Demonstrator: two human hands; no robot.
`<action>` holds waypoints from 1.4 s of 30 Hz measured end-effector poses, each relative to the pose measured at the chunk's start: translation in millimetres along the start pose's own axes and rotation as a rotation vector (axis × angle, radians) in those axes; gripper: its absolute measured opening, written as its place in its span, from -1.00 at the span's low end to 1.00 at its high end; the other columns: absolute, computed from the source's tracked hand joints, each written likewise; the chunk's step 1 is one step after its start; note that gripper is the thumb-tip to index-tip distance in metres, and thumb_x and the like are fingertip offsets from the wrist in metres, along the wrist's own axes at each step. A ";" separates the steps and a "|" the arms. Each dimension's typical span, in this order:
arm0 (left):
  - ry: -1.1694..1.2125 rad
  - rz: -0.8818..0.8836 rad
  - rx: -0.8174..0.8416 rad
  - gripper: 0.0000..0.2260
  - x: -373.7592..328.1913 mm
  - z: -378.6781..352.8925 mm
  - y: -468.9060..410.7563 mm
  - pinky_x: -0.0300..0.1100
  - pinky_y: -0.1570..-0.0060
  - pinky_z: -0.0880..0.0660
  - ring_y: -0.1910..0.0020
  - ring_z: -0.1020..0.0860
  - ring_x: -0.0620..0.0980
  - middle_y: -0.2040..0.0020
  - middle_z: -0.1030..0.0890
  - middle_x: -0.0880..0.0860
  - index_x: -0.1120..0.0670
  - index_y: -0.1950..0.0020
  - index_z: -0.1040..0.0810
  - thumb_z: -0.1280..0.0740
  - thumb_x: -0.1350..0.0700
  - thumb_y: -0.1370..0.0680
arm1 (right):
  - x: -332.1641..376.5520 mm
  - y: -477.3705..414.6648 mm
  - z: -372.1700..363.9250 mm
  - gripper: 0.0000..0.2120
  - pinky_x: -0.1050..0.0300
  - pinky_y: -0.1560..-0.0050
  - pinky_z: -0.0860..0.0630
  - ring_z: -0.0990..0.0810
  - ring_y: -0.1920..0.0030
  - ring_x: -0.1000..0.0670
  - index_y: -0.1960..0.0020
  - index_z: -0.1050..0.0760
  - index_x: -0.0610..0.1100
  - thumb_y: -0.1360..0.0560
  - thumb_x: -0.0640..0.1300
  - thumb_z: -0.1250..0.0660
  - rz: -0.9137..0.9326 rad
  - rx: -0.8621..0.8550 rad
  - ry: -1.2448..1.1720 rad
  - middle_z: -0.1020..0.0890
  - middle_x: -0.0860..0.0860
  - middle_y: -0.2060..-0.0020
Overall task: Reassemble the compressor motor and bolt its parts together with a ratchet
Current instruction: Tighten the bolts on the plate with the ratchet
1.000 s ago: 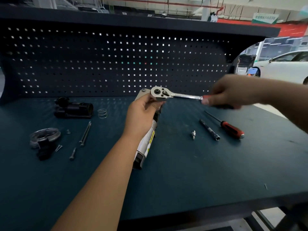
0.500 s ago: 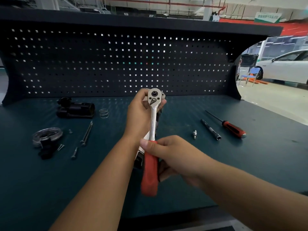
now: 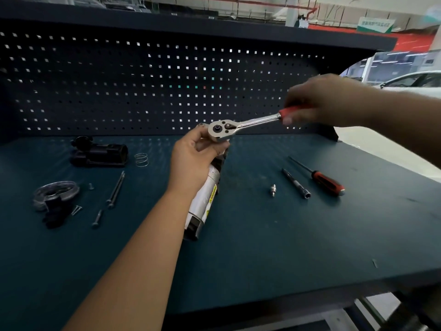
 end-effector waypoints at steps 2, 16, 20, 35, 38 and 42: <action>-0.006 0.004 -0.004 -0.81 0.8 0.1 0.1 -0.40 0.19 -0.50 0.18 -0.64 -0.19 0.23 -0.69 -0.12 0.04 0.17 -0.57 -0.41 0.33 -0.44 | -0.1 2.9 -10.1 -0.27 0.08 0.14 -0.35 -0.49 0.14 -0.12 -0.06 -0.48 -0.15 -0.25 0.42 -0.03 -0.034 0.014 0.011 -0.55 -0.10 0.16; -0.040 0.042 -0.030 -0.90 1.8 -5.5 1.4 -0.06 -0.06 -0.54 0.03 -0.64 0.02 0.05 -0.67 0.09 0.05 0.09 -0.66 -0.46 0.18 -0.42 | 196.2 56.1 -91.2 -0.59 0.28 0.49 -0.47 -0.58 0.48 0.03 0.25 -0.48 -0.14 -0.59 0.12 -0.13 -0.407 0.269 -1.641 -0.61 -0.08 0.42; -0.054 0.061 -0.029 -0.85 2.5 -3.9 2.3 0.01 -0.02 -0.55 0.05 -0.64 0.08 0.07 -0.67 0.13 0.03 0.11 -0.67 -0.40 0.27 -0.46 | 191.7 60.3 -95.4 -0.64 0.30 0.45 -0.45 -0.59 0.43 0.03 0.27 -0.48 -0.08 -0.51 0.17 -0.21 -0.370 0.349 -1.705 -0.62 -0.04 0.39; -0.083 -0.019 -0.009 -0.80 -0.9 -2.1 0.5 -0.41 0.07 -0.50 0.11 -0.62 -0.24 0.19 -0.67 -0.21 -0.01 0.02 -0.63 -0.39 0.29 -0.48 | -17.9 -12.6 10.8 -0.63 0.08 0.07 -0.33 -0.49 0.04 -0.10 -0.17 -0.54 -0.13 -0.40 -0.07 -0.46 -0.134 -0.216 -0.147 -0.58 -0.12 0.01; -0.081 -0.011 0.007 -0.80 -0.2 -1.4 0.9 -0.40 0.07 -0.50 0.09 -0.63 -0.21 0.16 -0.67 -0.18 -0.03 0.04 -0.62 -0.38 0.27 -0.49 | -18.2 -20.6 7.6 -0.60 0.06 -0.03 -0.31 -0.47 -0.07 -0.14 -0.22 -0.51 -0.19 -0.43 -0.11 -0.43 -0.090 -0.200 -0.038 -0.55 -0.15 -0.07; -0.115 -0.014 0.008 -0.84 -0.1 -0.9 0.8 -0.32 0.04 -0.53 0.07 -0.63 -0.11 0.09 -0.68 -0.02 0.02 0.06 -0.63 -0.33 0.27 -0.53 | -10.9 22.7 -12.2 -0.57 0.15 0.15 -0.31 -0.47 0.17 -0.02 -0.13 -0.56 -0.12 -0.37 0.11 -0.43 -0.159 0.040 -0.014 -0.56 -0.02 0.18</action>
Point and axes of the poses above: each hand's wrist, its own y-axis away from the middle knuckle, its own z-axis out of the back of the hand, x = y × z, the point moved 1 cm from there along -y, towards the middle knuckle
